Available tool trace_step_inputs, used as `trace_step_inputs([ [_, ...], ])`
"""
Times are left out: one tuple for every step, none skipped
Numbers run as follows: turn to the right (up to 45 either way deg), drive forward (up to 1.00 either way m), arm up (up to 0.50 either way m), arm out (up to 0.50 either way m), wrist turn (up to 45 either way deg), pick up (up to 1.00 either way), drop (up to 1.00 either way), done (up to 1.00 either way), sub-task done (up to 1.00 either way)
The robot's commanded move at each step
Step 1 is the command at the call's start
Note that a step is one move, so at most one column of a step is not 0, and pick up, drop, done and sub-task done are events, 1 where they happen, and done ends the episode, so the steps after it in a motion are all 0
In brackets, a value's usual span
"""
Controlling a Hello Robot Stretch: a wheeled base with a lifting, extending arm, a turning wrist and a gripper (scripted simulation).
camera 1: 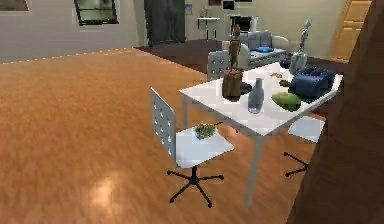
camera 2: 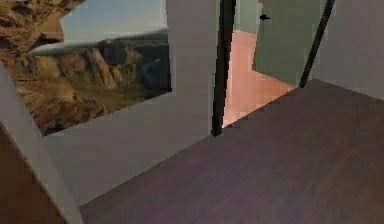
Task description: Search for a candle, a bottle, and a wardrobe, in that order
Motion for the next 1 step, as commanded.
trace_step_inputs([
  [-36.0, 0.0, 0.0, 0.0, 0.0, 0.0, 0.0, 0.0, 0.0],
])
